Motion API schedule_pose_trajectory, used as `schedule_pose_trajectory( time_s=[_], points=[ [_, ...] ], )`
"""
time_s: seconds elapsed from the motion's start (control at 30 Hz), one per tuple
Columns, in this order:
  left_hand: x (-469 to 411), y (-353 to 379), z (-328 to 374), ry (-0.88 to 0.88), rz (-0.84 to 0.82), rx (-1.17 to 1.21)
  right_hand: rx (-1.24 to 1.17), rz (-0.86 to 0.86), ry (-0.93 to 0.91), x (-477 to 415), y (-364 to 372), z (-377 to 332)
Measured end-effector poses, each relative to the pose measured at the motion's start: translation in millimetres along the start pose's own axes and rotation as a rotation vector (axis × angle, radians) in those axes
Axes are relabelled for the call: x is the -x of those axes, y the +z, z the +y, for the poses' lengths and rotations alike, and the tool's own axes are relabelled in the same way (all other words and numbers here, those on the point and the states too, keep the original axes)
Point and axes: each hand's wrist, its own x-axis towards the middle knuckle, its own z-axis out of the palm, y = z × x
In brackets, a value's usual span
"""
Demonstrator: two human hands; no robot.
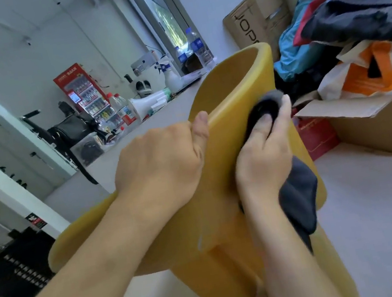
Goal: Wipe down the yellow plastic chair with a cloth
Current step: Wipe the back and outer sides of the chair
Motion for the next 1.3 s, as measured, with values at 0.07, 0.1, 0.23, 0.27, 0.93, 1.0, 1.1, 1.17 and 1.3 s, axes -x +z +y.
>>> schedule_pose_trajectory(
  time_s=[0.07,0.1,0.23,0.27,0.93,1.0,1.1,1.17,1.3],
  points=[
    [-18.5,2.0,2.5,-0.006,0.017,0.062,-0.133,0.036,-0.225,56.6,11.5,-20.8],
    [-25.5,2.5,2.7,0.001,0.006,0.106,-0.170,0.022,-0.297,73.1,16.6,-23.3],
    [-14.2,2.7,-10.5,0.096,-0.121,0.339,-0.117,-0.071,-0.478,53.7,7.3,0.6],
    [-7.0,-2.3,-17.0,0.110,-0.178,0.402,-0.103,-0.073,-0.475,39.3,3.3,6.6],
    [42.3,4.7,-87.1,0.035,-0.161,0.529,-0.071,-0.187,-0.477,30.9,2.3,-12.7],
    [36.1,2.3,-74.5,0.020,-0.130,0.536,-0.075,-0.219,-0.151,-7.7,-6.5,-7.2],
    [7.6,-2.4,-27.3,0.185,-0.160,0.529,-0.085,-0.267,0.020,-14.0,-17.2,-3.8],
    [-12.7,2.0,0.7,0.333,-0.138,0.433,-0.131,-0.234,-0.063,7.8,-24.2,-13.0],
    [-26.4,8.9,6.4,0.329,0.041,0.299,-0.126,-0.667,-0.022,-24.1,-66.7,-50.7]
  ],
)
